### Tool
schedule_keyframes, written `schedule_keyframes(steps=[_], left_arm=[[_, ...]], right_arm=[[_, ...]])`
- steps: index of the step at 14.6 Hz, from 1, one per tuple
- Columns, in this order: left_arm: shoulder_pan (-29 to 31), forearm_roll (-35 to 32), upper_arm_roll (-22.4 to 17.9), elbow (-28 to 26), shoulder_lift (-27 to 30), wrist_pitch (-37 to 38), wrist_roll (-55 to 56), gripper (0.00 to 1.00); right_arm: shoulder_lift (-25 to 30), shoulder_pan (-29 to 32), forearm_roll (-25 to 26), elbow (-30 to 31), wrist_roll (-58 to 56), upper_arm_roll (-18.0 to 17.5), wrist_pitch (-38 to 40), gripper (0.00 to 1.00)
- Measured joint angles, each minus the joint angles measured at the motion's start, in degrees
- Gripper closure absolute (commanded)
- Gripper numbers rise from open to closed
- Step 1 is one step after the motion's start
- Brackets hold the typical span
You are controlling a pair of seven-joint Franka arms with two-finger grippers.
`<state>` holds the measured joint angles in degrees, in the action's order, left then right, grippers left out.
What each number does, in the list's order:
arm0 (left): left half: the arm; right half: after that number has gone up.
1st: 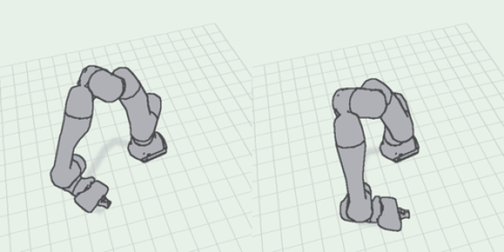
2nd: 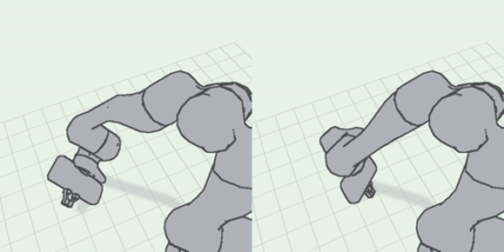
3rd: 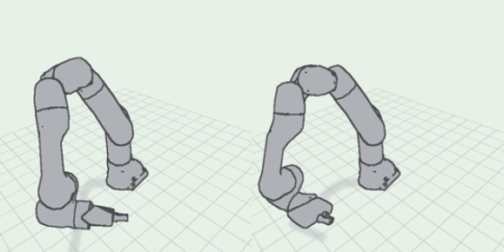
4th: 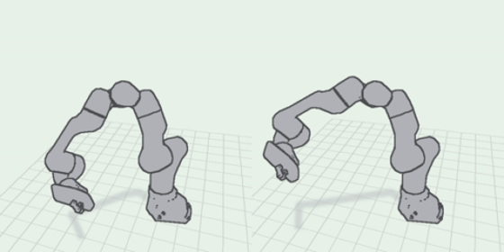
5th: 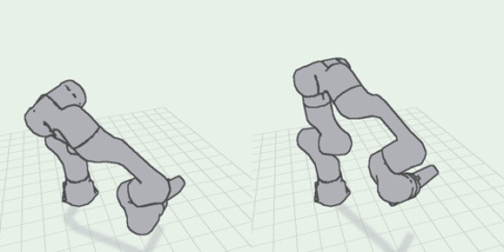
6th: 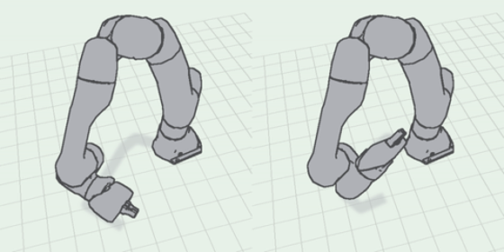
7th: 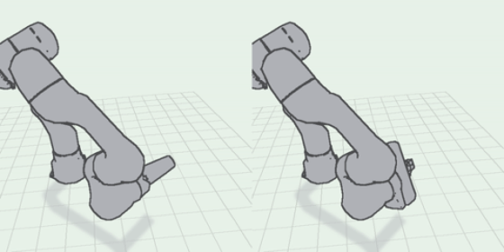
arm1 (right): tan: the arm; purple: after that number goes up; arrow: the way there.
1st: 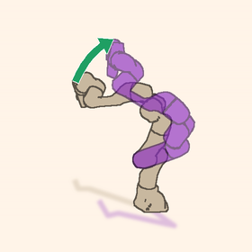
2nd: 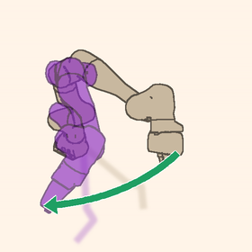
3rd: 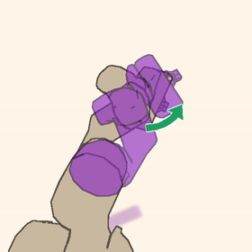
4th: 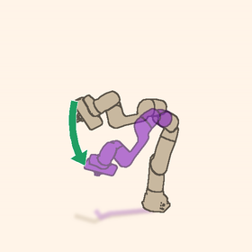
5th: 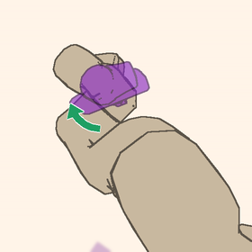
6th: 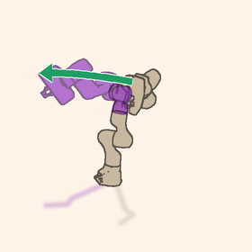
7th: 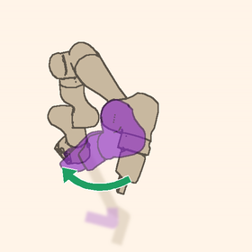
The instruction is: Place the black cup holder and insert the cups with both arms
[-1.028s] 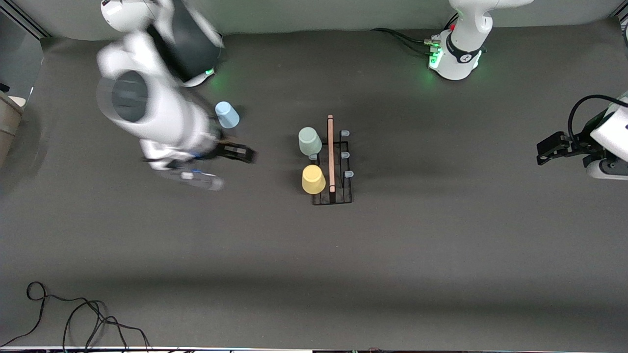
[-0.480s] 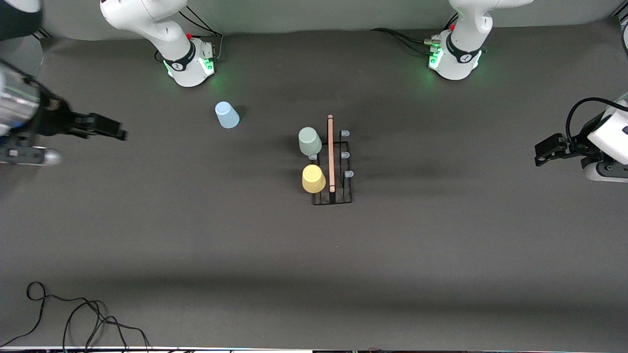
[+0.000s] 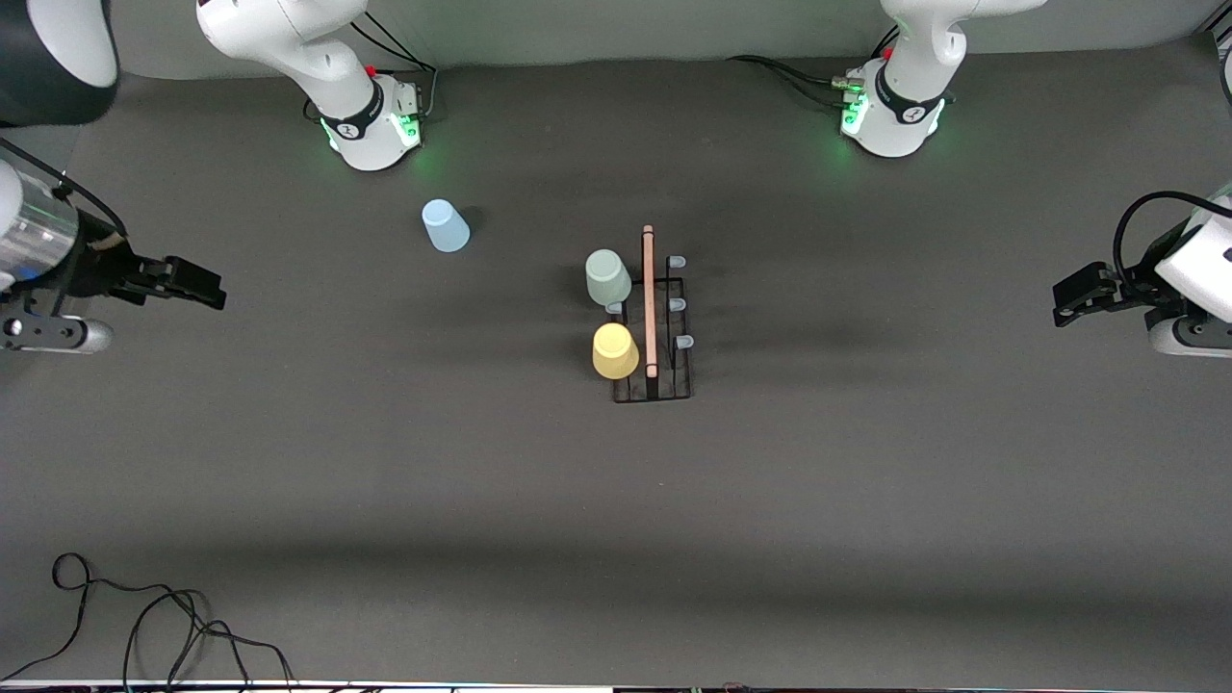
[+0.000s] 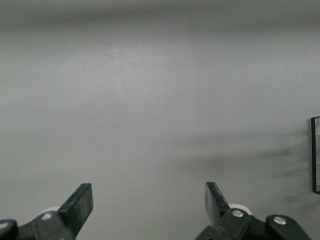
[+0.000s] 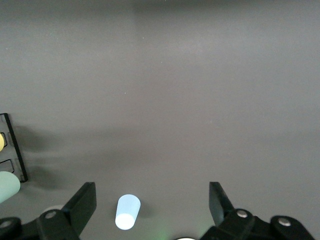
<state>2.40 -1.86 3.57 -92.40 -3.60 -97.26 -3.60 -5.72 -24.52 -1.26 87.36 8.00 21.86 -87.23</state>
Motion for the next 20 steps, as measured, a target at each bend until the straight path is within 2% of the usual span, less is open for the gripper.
schedule_keyframes(steps=[4, 10, 12, 20], left_arm=[[0.0, -0.5, 0.1, 0.0, 0.0, 0.0, 0.0, 0.00], [0.0, -0.7, 0.3, 0.0, 0.0, 0.0, 0.0, 0.00], [0.0, -0.8, 0.3, 0.0, 0.0, 0.0, 0.0, 0.00], [0.0, -0.8, 0.3, 0.0, 0.0, 0.1, 0.1, 0.00]], right_arm=[[3.0, 0.5, 0.3, 5.0, -0.1, -0.8, -4.4, 0.00], [5.0, 17.4, 0.5, 6.0, -5.9, -13.7, -4.0, 0.00], [5.1, 20.9, 0.5, 6.0, -6.0, -17.6, -3.8, 0.00], [5.3, 21.3, 0.6, 6.0, -6.0, -18.7, -3.8, 0.00]])
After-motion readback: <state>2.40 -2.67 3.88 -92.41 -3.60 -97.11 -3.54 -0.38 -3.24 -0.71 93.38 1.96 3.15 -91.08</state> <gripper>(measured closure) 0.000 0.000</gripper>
